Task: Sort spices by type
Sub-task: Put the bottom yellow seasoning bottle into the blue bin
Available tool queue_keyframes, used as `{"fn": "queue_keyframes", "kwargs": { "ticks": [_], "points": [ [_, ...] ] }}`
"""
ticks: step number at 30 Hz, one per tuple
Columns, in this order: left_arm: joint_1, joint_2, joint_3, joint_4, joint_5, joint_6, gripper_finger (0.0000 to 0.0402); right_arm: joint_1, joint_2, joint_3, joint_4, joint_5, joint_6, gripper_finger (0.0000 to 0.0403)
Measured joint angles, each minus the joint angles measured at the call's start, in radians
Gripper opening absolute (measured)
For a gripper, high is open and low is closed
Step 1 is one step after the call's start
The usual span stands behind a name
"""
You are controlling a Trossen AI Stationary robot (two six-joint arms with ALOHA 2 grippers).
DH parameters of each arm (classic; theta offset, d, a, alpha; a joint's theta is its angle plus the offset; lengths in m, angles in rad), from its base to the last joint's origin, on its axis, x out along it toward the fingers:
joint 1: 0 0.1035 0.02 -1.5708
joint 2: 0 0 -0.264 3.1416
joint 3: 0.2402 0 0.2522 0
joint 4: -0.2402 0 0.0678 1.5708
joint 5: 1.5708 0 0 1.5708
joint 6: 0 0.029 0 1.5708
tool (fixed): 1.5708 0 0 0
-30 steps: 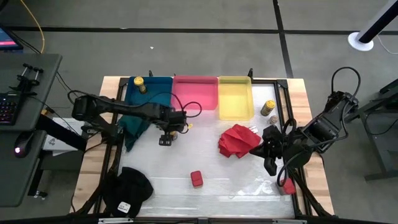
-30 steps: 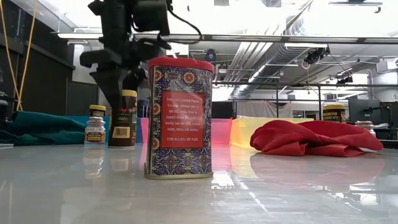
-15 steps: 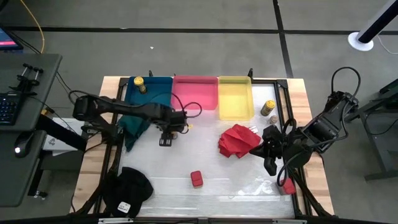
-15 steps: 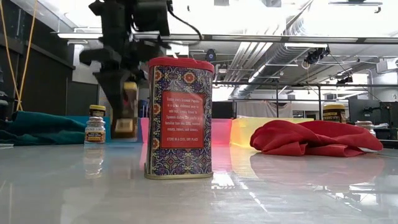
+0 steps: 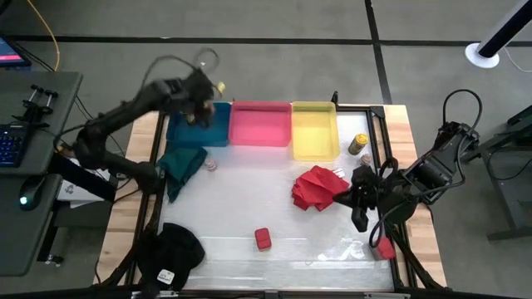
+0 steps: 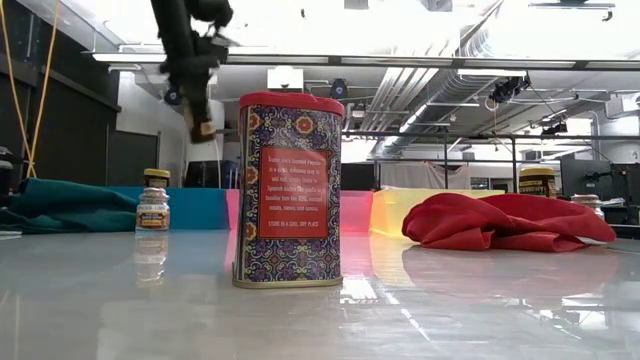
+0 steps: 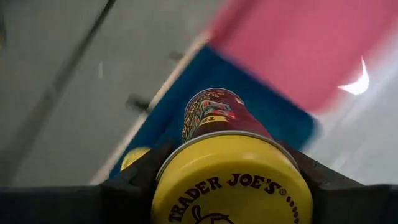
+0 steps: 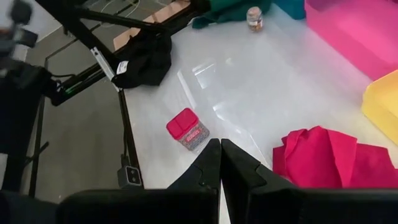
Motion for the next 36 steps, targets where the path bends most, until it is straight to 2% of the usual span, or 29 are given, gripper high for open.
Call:
{"fn": "queue_keyframes", "kwargs": {
  "ticks": [4,8,14,19,22,25,31,36],
  "points": [
    [0.191,0.08,-0.013,-0.012,0.139,-0.192,0.0188,0.0,0.0,0.0,0.0,0.014,0.028,0.0],
    [0.249,0.158,-0.053,-0.009,0.206,-0.326,0.0188,0.0,0.0,0.0,0.0,0.014,0.048,0.0],
    [0.249,0.229,-0.078,0.026,0.155,-0.419,0.0188,0.0,0.0,0.0,0.0,0.014,0.056,0.0],
    [0.253,0.256,-0.078,0.128,0.099,-0.492,0.0188,0.0,0.002,0.0,0.0,0.056,0.054,0.0],
    [0.257,0.272,-0.078,0.175,0.093,-0.512,0.0188,0.0,0.006,0.0,0.001,0.096,0.059,0.0],
    [0.264,0.296,-0.078,0.175,0.093,-0.542,0.0188,0.0,0.014,0.0,0.004,0.081,0.065,0.0],
    [0.27,0.35,-0.078,0.152,0.092,-0.556,0.0237,0.001,0.039,0.0,0.006,0.003,0.104,0.0],
    [0.278,0.364,-0.078,0.158,0.088,-0.592,0.025,0.001,0.071,0.0,0.006,-0.006,0.103,0.0]
  ]
}}
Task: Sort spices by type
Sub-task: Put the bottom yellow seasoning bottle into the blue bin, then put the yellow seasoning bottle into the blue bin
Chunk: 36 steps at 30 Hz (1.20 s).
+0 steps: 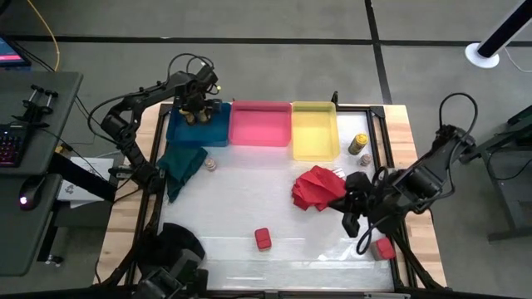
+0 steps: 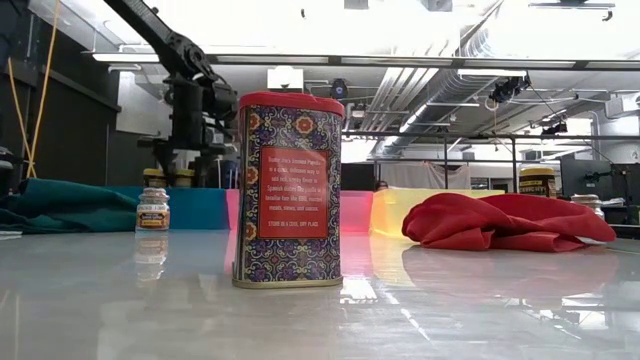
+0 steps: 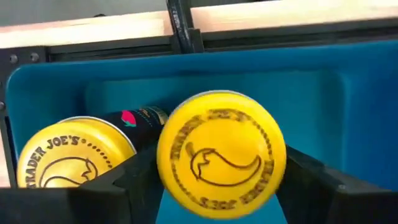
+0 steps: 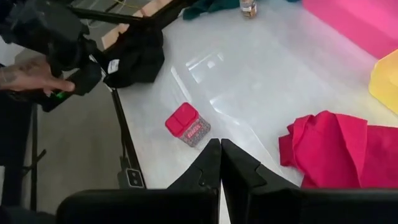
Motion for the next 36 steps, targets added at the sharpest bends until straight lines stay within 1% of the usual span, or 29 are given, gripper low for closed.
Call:
{"fn": "queue_keyframes", "kwargs": {
  "ticks": [6,9,15,19,21,24,25,28,30,33,36],
  "points": [
    [0.0,0.001,0.0,0.007,0.002,-0.003,0.0253,0.0,0.035,0.0,0.0,-0.059,0.001,0.0],
    [0.0,0.001,0.007,0.0,0.012,0.01,0.0253,0.0,0.042,0.0,0.003,-0.069,0.001,0.0],
    [0.0,-0.001,0.098,-0.049,0.015,0.02,0.0254,0.0,0.031,0.0,0.018,-0.056,-0.003,0.0],
    [0.002,-0.021,0.188,-0.052,0.016,0.02,0.0254,0.0,0.03,0.0,0.018,-0.027,-0.026,0.0],
    [0.0,-0.029,0.237,-0.051,0.016,0.02,0.0254,0.0,0.03,0.0,0.017,0.007,-0.041,0.0],
    [-0.017,-0.046,0.308,-0.034,0.022,0.025,0.0255,-0.014,0.03,0.0,0.016,0.099,-0.067,0.0],
    [-0.028,-0.057,0.325,-0.02,0.042,0.039,0.0255,-0.026,0.03,0.0,0.017,0.137,-0.067,0.0],
    [-0.082,-0.095,0.344,0.049,0.141,0.102,0.0255,-0.082,0.029,0.0,-0.003,0.215,-0.043,0.0],
    [-0.144,-0.13,0.335,0.086,0.198,0.134,0.0255,-0.151,0.029,0.0,-0.068,0.225,0.03,0.0],
    [-0.275,-0.192,0.29,0.146,0.218,0.144,0.0254,-0.288,0.029,-0.001,-0.283,0.169,0.167,0.0],
    [-0.431,-0.261,0.196,0.224,0.201,0.137,0.0237,-0.423,0.026,-0.037,-0.498,0.138,0.247,0.0]
  ]
}}
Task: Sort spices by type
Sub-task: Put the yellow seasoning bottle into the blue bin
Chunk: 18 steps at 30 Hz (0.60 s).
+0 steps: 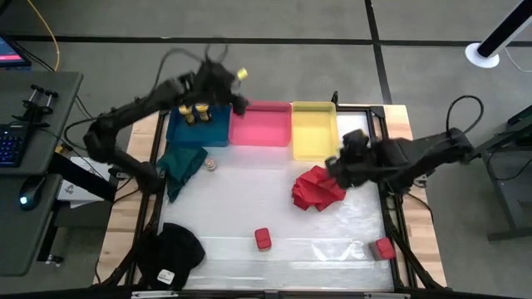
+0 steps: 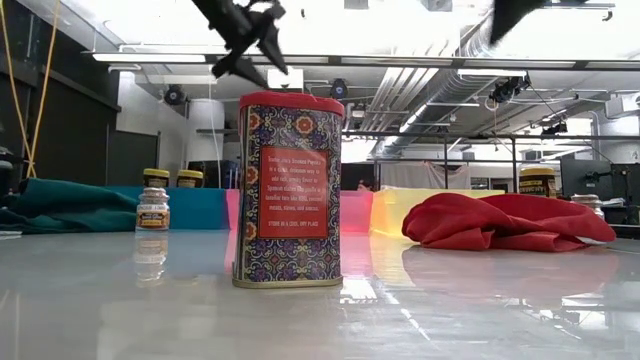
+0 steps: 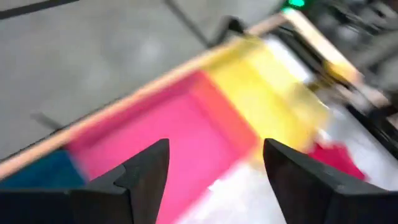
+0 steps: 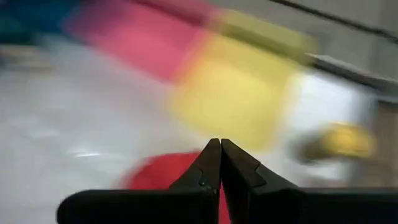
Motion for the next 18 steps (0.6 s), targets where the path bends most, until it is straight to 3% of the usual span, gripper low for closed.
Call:
{"fn": "queue_keyframes", "kwargs": {
  "ticks": [4,9,14,18],
  "points": [
    [-0.223,-0.099,-0.197,0.135,-0.052,-0.102,0.0171,-0.179,-0.093,-0.159,0.073,-0.062,-0.06,0.0],
    [-0.516,-0.213,-0.497,0.417,-0.145,-0.338,0.0027,-0.344,-0.223,-0.415,0.123,-0.202,-0.06,0.0],
    [-0.771,-0.263,-0.739,0.792,-0.341,-0.538,0.0007,-0.421,-0.337,-0.58,0.143,-0.175,0.059,0.0],
    [-0.905,-0.263,-0.825,1.052,-0.464,-0.491,0.0004,-0.468,-0.38,-0.65,0.218,-0.107,0.113,0.0]
  ]
}}
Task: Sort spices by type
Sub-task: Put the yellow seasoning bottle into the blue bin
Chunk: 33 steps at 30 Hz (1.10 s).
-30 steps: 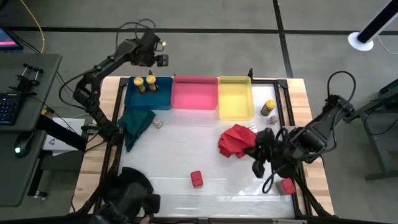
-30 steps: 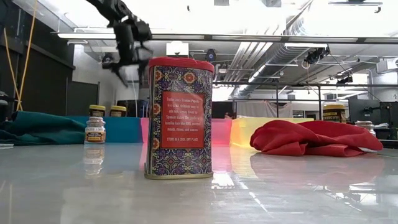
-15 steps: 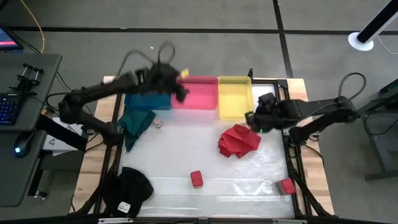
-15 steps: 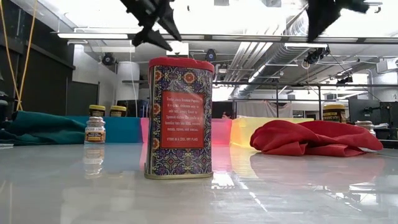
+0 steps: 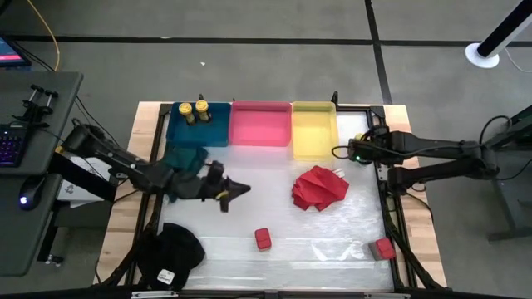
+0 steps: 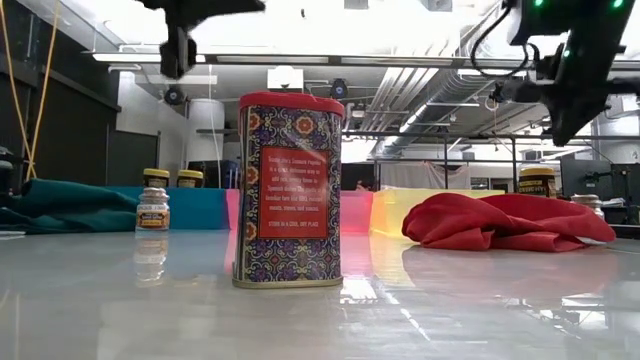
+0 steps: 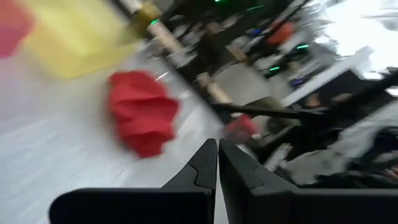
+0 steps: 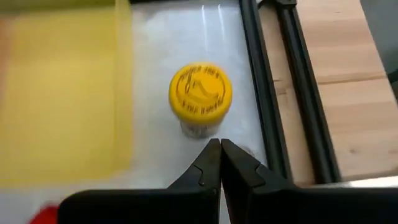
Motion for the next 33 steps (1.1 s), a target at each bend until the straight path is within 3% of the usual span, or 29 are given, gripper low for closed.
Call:
{"fn": "queue_keyframes", "kwargs": {
  "ticks": [8,13,21,33],
  "points": [
    [-0.046,-0.012,0.015,0.197,-0.015,0.173,0.0001,-0.116,0.021,-0.096,0.26,0.078,-0.114,0.0],
    [-0.053,-0.031,0.029,0.191,-0.013,0.185,0.0,-0.152,0.04,-0.071,0.276,0.139,-0.185,0.0],
    [-0.064,-0.047,0.029,0.188,-0.011,0.193,0.0,-0.238,0.085,-0.076,0.289,0.113,-0.258,0.0],
    [-0.063,-0.057,0.03,0.179,-0.011,0.193,0.0,-0.244,0.181,-0.075,0.333,0.096,-0.356,0.0]
  ]
}}
